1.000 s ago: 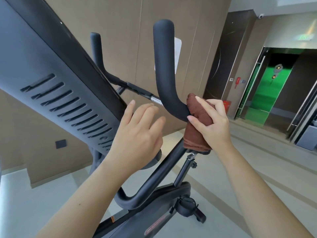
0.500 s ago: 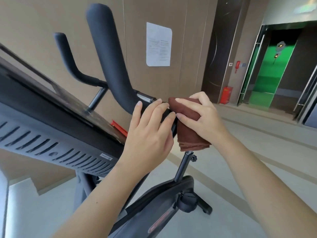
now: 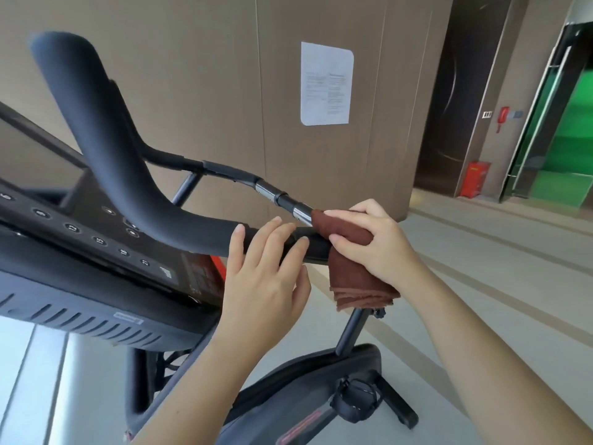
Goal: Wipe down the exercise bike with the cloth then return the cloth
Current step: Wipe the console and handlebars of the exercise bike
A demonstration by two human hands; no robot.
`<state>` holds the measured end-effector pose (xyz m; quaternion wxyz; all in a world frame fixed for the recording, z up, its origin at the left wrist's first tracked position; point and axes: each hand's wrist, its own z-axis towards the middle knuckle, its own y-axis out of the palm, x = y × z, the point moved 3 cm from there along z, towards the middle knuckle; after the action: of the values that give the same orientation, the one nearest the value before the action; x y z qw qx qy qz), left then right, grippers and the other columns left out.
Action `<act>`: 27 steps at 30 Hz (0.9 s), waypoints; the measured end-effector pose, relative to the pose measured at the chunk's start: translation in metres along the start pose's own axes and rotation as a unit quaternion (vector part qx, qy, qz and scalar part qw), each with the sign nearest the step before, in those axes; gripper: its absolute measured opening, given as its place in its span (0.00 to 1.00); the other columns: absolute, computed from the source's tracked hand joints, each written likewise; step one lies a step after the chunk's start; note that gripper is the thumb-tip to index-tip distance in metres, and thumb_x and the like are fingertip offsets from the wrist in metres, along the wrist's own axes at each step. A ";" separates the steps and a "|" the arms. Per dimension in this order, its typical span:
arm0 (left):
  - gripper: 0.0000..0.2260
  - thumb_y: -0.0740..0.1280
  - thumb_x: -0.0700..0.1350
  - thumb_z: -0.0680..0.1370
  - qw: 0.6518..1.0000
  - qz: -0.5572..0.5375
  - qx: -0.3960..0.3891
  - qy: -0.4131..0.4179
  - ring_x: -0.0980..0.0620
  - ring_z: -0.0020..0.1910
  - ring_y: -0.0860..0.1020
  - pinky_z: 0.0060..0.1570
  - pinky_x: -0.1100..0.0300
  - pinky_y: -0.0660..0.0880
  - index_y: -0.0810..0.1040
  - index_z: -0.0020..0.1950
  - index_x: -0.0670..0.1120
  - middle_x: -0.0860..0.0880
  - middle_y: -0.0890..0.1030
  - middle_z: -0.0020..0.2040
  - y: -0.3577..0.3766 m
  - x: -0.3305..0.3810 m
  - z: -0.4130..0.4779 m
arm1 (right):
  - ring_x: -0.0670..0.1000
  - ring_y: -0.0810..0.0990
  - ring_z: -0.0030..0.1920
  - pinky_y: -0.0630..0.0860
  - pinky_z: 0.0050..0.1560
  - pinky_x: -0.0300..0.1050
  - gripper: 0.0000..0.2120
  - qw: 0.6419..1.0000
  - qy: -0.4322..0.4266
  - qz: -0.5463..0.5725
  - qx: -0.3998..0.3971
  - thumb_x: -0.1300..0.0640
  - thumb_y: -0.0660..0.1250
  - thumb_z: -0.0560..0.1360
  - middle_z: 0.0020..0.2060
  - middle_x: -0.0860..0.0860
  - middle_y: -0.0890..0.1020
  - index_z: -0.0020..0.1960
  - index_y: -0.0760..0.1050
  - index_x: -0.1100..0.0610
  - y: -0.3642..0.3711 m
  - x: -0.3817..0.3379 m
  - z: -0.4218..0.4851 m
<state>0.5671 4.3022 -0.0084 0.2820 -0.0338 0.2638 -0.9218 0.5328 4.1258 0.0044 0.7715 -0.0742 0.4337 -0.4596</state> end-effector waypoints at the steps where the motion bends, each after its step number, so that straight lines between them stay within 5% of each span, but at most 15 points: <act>1: 0.12 0.60 0.41 0.74 1.000 0.003 -0.005 -0.005 0.42 0.60 0.74 0.63 0.42 0.58 0.79 0.52 0.41 0.42 0.79 0.56 0.002 0.004 0.000 | 0.39 0.73 0.47 0.68 0.47 0.25 0.15 1.000 0.000 0.005 0.000 0.54 0.69 0.70 0.46 0.46 0.72 0.56 0.77 0.42 -0.002 0.006 0.000; 15: 0.12 0.63 0.39 0.71 0.998 0.034 -0.026 -0.049 0.35 0.62 0.71 0.62 0.38 0.61 0.79 0.52 0.39 0.36 0.77 0.56 0.028 0.047 0.001 | 0.42 0.72 0.47 0.63 0.45 0.19 0.17 0.999 0.043 0.010 0.003 0.52 0.69 0.71 0.48 0.49 0.72 0.60 0.76 0.44 -0.024 0.081 -0.004; 27: 0.11 0.61 0.39 0.73 0.993 -0.111 -0.043 0.026 0.40 0.60 0.73 0.63 0.43 0.62 0.79 0.52 0.40 0.39 0.79 0.55 0.131 0.128 0.025 | 0.42 0.72 0.52 0.66 0.51 0.26 0.19 0.991 0.095 -0.066 0.062 0.51 0.70 0.71 0.51 0.45 0.71 0.60 0.74 0.42 -0.073 0.156 -0.025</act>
<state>0.5308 4.1294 -0.0642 0.1692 -0.0513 0.3050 -0.9358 0.4981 3.9708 -0.0671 0.6977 -0.0101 0.4700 -0.5406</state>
